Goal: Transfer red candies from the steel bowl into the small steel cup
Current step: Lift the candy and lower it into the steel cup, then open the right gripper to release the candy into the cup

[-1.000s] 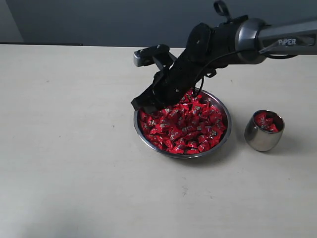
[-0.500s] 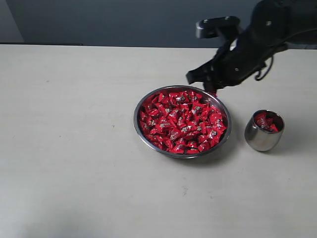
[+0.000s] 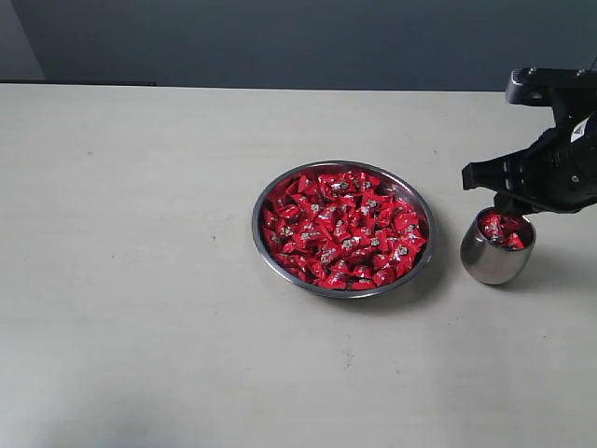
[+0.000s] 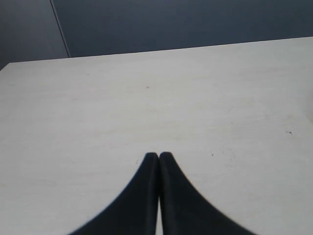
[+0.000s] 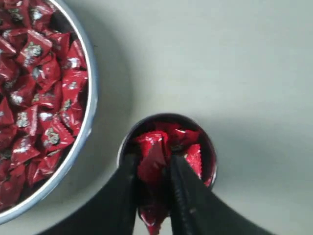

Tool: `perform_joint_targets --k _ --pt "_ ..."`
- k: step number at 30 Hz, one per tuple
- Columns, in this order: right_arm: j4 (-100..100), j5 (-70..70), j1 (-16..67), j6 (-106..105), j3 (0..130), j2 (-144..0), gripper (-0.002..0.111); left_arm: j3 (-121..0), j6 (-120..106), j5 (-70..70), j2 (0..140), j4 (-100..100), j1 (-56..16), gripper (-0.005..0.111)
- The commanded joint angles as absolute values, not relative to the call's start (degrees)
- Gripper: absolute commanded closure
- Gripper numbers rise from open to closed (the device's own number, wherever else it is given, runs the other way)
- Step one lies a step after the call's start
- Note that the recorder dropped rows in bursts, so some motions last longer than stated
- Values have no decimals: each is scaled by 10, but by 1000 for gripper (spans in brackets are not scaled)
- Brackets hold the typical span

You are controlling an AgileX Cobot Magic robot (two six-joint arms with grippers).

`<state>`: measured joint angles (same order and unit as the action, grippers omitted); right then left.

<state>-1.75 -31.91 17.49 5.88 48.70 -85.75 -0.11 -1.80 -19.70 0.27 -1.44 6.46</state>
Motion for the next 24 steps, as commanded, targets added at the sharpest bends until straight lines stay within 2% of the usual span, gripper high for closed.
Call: perform_joint_targets --k 1,15,17,21,24 --pt "59 -311 171 116 487 -866 108 0 -17 -191 0 -16 62 106" --pt "59 -305 171 120 487 -866 107 0 -17 -191 0 -16 62 106" --pt "60 -302 171 120 487 -866 101 0 -17 -191 0 -16 62 106" --pt "60 -300 171 120 487 -866 78 0 -17 -191 0 -16 62 106" --pt "60 -299 171 120 487 -866 73 0 -17 -191 0 -16 62 106"
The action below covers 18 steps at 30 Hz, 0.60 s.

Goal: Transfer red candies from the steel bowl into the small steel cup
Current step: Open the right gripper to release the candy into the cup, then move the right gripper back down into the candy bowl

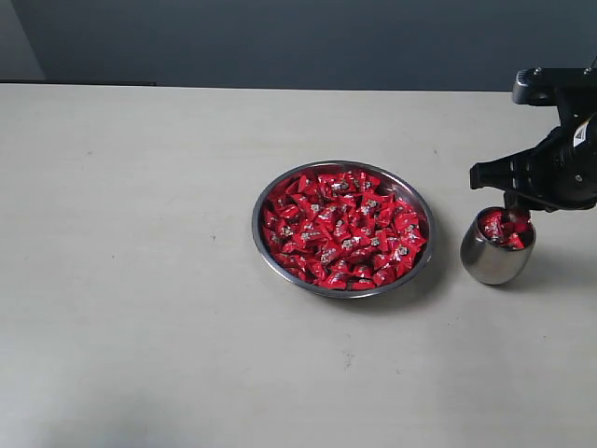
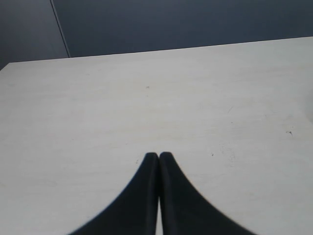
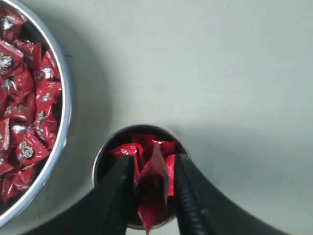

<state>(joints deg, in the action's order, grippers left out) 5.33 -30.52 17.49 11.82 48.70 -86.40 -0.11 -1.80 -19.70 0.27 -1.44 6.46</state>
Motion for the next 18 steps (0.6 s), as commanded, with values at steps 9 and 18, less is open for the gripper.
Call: perform_joint_targets --k 9,18 --pt "60 -287 171 120 487 -866 76 0 -17 -191 0 -16 62 106" --pt "-238 -263 254 -125 548 -899 76 0 -17 -191 0 -16 62 106"
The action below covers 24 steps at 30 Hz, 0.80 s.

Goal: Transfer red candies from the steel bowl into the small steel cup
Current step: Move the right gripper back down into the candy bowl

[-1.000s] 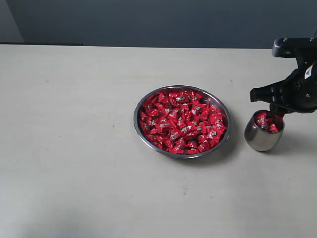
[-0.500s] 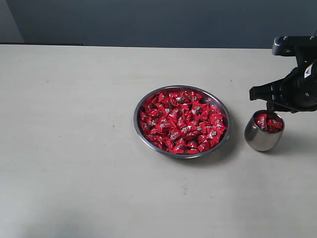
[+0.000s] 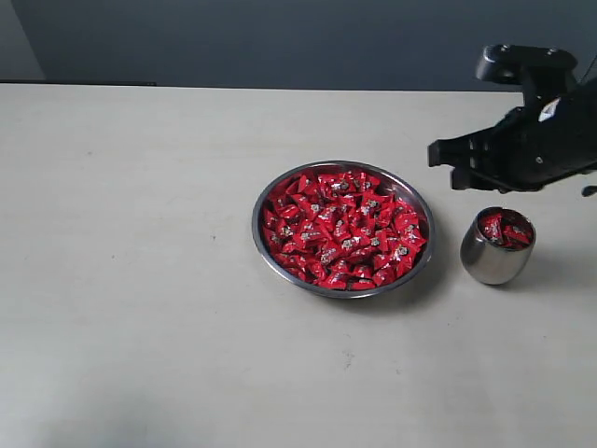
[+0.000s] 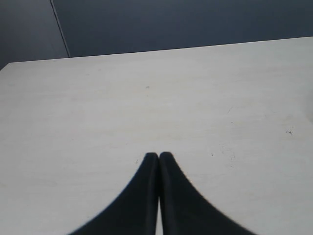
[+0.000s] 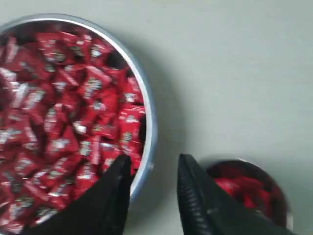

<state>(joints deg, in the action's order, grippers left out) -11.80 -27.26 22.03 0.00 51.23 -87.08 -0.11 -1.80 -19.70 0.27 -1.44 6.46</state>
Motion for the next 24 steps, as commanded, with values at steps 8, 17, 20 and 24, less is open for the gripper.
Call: perform_joint_targets --k 8,17,20,24 --pt "-277 -360 331 -161 723 -1128 76 0 -17 -191 0 -16 62 106" --pt "-318 -382 331 -159 760 -1195 76 0 -17 -191 0 -16 62 106" --pt "-328 -381 331 -161 761 -1195 76 0 -17 -191 0 -16 62 106" --pt "-338 -380 331 -171 763 -1196 76 0 -17 -191 0 -16 62 106"
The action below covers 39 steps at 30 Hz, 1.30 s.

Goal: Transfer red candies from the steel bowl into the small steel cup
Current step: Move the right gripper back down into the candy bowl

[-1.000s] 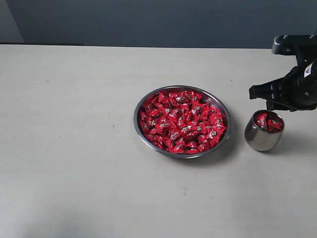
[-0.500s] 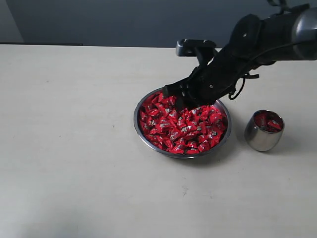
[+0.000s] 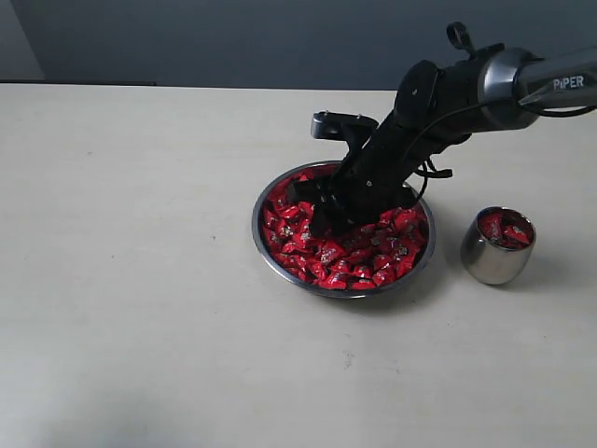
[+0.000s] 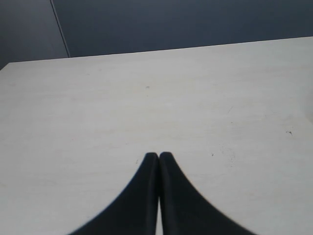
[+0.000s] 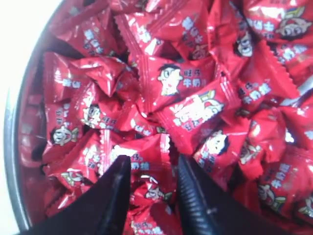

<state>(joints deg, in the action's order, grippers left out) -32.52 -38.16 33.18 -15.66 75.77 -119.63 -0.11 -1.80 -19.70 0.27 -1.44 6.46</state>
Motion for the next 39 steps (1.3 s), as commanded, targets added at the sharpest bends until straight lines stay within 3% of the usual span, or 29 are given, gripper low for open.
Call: perform_joint_targets --k 1,27,30,34,39 --pt "-339 -380 331 -172 763 -1197 76 0 -17 -191 0 -16 62 106" --pt "-389 -423 339 -199 813 -1225 76 0 -17 -191 0 -16 62 106" --pt "-388 -423 343 -199 813 -1225 87 0 -17 -191 0 -16 62 106" --pt "-376 -420 348 -199 813 -1225 109 0 -17 -191 0 -16 62 106" --pt "-375 -419 349 -199 814 -1225 109 0 -17 -191 0 -16 62 106"
